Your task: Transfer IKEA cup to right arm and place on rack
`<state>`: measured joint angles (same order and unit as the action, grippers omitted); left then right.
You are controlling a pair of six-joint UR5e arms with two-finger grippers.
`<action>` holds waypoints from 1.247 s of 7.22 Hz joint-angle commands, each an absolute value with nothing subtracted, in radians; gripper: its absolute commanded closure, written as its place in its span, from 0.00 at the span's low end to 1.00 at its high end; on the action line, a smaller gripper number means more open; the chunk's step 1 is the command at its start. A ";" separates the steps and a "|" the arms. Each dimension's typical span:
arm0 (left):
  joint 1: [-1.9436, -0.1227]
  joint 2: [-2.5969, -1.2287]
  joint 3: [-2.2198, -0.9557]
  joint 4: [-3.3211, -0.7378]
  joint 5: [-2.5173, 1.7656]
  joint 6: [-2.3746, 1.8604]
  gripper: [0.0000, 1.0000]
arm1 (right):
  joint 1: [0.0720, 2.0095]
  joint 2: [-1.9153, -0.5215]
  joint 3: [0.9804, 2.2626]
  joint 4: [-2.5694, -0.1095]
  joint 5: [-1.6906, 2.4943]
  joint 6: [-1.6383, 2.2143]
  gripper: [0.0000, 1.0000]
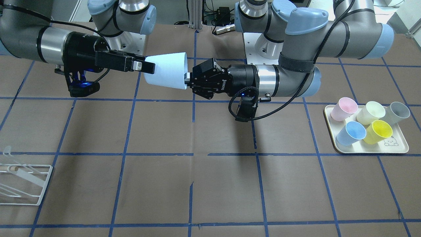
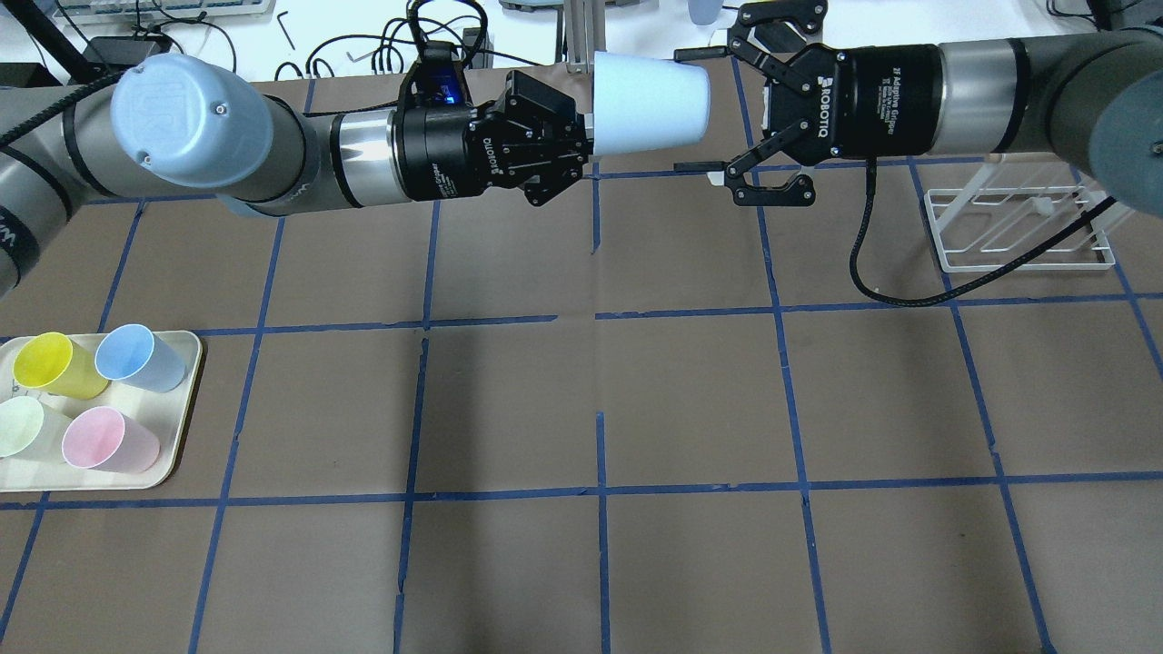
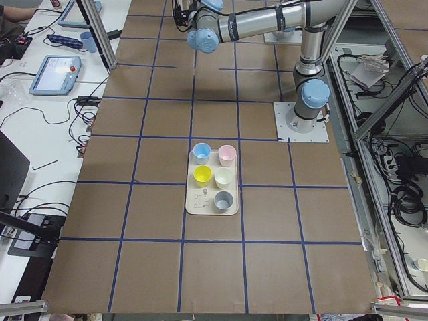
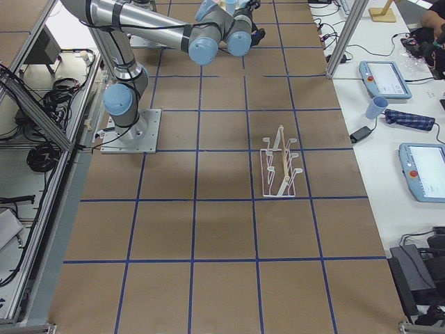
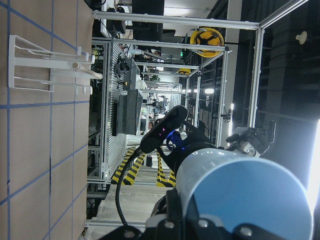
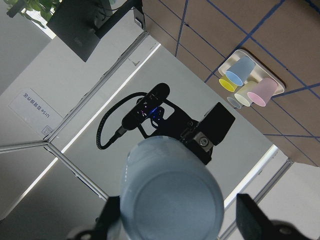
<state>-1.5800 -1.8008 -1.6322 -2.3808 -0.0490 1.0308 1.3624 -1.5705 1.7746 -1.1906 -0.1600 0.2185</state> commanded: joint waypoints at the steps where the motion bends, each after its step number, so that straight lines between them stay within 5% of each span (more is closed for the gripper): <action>1: -1.580 -1.801 -1.632 -2.381 -0.049 1.031 0.98 | 1.362 -1.571 1.775 -1.201 -0.161 0.219 0.30; 4: -1.580 -1.799 -1.626 -2.382 -0.048 1.029 0.72 | 1.362 -1.571 1.773 -1.207 -0.167 0.218 0.37; 9: -1.557 -1.787 -1.627 -2.385 -0.031 1.029 0.56 | 1.355 -1.569 1.766 -1.233 -0.184 0.219 0.41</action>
<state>-1.5597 -1.7881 -1.6225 -2.3856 -0.0317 1.0300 1.3568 -1.5706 1.7701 -1.2165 -0.1766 0.2187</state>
